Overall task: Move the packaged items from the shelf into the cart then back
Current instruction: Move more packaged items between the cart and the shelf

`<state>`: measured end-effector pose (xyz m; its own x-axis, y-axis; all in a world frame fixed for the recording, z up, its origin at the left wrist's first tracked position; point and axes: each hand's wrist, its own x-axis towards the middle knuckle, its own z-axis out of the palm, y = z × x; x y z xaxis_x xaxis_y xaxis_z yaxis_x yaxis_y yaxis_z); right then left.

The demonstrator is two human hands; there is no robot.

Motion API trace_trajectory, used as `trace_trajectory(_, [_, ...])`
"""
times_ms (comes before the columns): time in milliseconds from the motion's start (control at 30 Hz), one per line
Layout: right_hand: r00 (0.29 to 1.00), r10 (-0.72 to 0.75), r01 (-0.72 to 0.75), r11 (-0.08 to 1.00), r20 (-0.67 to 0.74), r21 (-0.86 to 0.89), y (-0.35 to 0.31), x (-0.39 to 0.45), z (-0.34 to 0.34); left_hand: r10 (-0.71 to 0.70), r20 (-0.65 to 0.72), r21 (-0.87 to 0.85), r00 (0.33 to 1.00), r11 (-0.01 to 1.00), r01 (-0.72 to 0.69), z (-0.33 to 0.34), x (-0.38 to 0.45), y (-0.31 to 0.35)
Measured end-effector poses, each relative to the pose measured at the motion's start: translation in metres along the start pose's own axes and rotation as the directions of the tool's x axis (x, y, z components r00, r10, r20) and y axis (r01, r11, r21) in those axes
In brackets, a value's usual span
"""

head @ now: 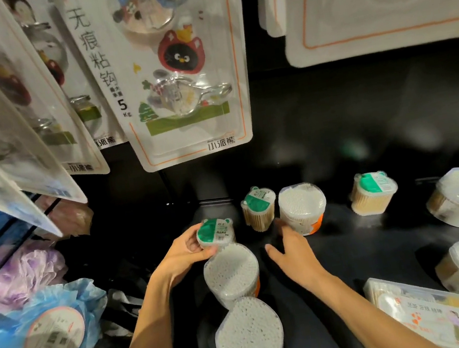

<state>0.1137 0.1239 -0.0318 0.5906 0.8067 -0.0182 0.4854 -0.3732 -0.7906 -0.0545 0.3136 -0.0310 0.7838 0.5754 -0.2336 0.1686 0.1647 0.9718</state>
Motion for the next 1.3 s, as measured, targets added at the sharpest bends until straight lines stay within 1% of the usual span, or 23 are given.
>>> trace_trajectory(67, [0.997,0.038,-0.037,0.999,-0.06,0.018,-0.003,0.014,0.004,0.019,-0.045,0.019,0.999,1.0,-0.018,-0.003,0.002,-0.003])
trace_trajectory(167, [0.991,0.072,-0.065,0.996,-0.115,0.06,-0.007,0.029,0.012,0.057,-0.104,0.05,0.993,0.997,-0.052,-0.007,0.002,-0.007])
trace_trajectory(267, [0.977,0.119,-0.074,0.967,-0.176,0.242,-0.017,0.04,0.017,0.066,-0.126,0.058,0.99,0.997,-0.059,-0.007,0.002,-0.008])
trace_trajectory(333, [0.967,0.174,-0.113,0.948,-0.187,0.298,-0.021,0.047,0.02,0.068,-0.106,0.085,0.992,0.995,-0.059,-0.005,0.002,-0.006])
trace_trajectory(433, [0.952,0.209,-0.14,0.947,-0.222,0.29,-0.018,0.057,0.028,0.062,-0.128,0.155,0.99,0.987,-0.042,0.0,0.003,-0.004])
trace_trajectory(500, [0.949,0.204,-0.152,0.964,-0.241,0.218,-0.016,0.056,0.035,0.063,-0.162,0.17,0.985,0.985,-0.035,0.002,0.003,-0.002])
trace_trajectory(600, [0.953,0.19,-0.155,0.975,-0.236,0.16,-0.012,0.055,0.038,0.065,-0.185,0.164,0.981,0.986,-0.035,0.003,0.003,0.0])
trace_trajectory(667, [0.964,0.2,-0.156,0.959,-0.176,0.234,-0.013,0.058,0.036,0.071,-0.188,0.167,0.98,0.985,-0.039,0.004,0.005,0.0])
trace_trajectory(733, [0.975,0.215,-0.183,0.927,-0.063,0.326,-0.016,0.065,0.033,0.092,-0.192,0.202,0.977,0.978,-0.052,0.007,0.006,0.001])
trace_trajectory(800, [0.978,0.209,-0.189,0.924,-0.025,0.332,-0.016,0.075,0.035,0.111,-0.206,0.248,0.972,0.967,-0.058,0.012,0.008,0.002])
trace_trajectory(900, [0.982,0.191,-0.179,0.932,-0.007,0.315,-0.011,0.087,0.042,0.126,-0.245,0.289,0.961,0.956,-0.051,0.022,0.01,0.003])
trace_trajectory(967, [0.984,0.178,-0.165,0.928,-0.009,0.334,-0.009,0.091,0.045,0.138,-0.272,0.295,0.952,0.954,-0.054,0.027,0.01,0.005])
trace_trajectory(1067, [0.976,0.218,-0.192,0.897,-0.02,0.397,-0.017,0.082,0.038,0.139,-0.353,0.23,0.925,0.972,-0.058,0.032,0.006,0.011])
trace_trajectory(1133, [0.975,0.222,-0.194,0.886,-0.017,0.421,-0.03,0.071,0.025,0.185,-0.382,0.21,0.905,0.972,-0.11,0.033,0.002,0.019])
trace_trajectory(1233, [0.984,0.179,-0.15,0.883,-0.024,0.445,-0.039,0.063,0.007,0.285,-0.322,0.235,0.903,0.948,-0.215,0.035,-0.008,0.041])
trace_trajectory(1300, [0.987,0.155,-0.119,0.878,-0.041,0.463,-0.048,0.056,-0.006,0.302,-0.302,0.183,0.904,0.949,-0.256,0.04,-0.015,0.057])
